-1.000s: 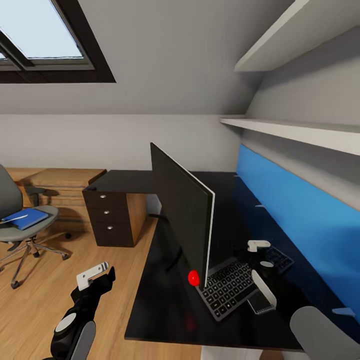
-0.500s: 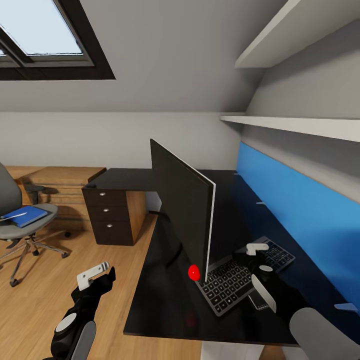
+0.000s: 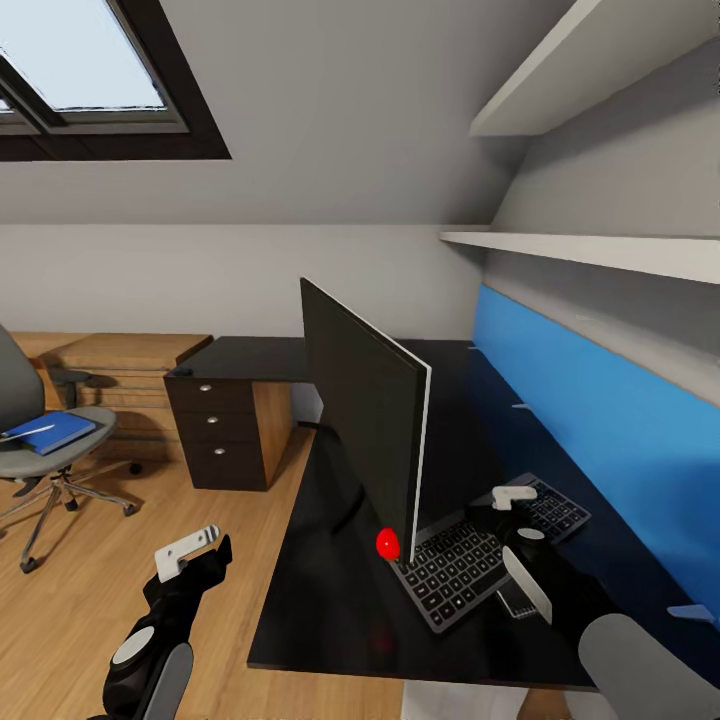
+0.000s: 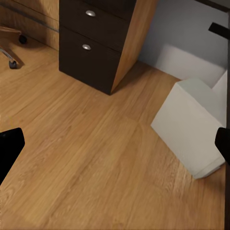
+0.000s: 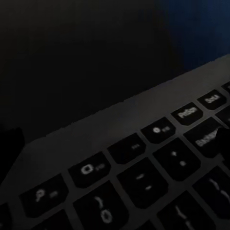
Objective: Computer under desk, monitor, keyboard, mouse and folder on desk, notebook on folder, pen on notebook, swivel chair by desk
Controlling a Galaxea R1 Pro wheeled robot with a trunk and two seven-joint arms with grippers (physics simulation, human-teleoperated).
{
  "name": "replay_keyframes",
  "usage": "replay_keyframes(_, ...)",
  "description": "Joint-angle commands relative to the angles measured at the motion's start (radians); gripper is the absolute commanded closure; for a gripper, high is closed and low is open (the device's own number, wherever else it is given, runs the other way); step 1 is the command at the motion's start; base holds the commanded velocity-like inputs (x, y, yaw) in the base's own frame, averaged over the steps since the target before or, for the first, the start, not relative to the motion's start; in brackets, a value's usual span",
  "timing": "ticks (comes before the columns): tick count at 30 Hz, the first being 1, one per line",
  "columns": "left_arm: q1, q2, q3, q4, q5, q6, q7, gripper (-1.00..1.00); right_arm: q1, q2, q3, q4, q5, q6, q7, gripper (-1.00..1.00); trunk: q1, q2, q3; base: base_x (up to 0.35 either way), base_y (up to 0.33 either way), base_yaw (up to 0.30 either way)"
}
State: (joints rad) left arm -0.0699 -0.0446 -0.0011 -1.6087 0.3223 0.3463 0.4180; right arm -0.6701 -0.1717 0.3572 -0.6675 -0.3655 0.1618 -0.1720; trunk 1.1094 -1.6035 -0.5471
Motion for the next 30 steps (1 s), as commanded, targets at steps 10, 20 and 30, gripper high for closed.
replay_keyframes(10, -0.001, -0.001, 0.000, 0.000, 0.008, 0.003, 0.005, -1.00, -0.002, -0.001, 0.009, 0.020, -0.021, 0.031, -0.010, -1.00, 0.000, -0.001, -0.001, -0.007, 0.000, 0.000)
replay_keyframes(20, -0.001, 0.000, -0.013, 0.001, 0.009, 0.003, 0.005, -1.00, -0.003, 0.000, 0.009, 0.019, -0.021, 0.053, -0.011, -1.00, 0.000, -0.001, -0.001, -0.099, 0.000, 0.000)
replay_keyframes(30, 0.001, 0.000, -0.016, 0.000, 0.008, 0.003, 0.005, -1.00, -0.003, -0.001, 0.009, 0.019, -0.021, 0.051, -0.010, -1.00, 0.000, -0.001, -0.001, -0.105, 0.083, 0.000)
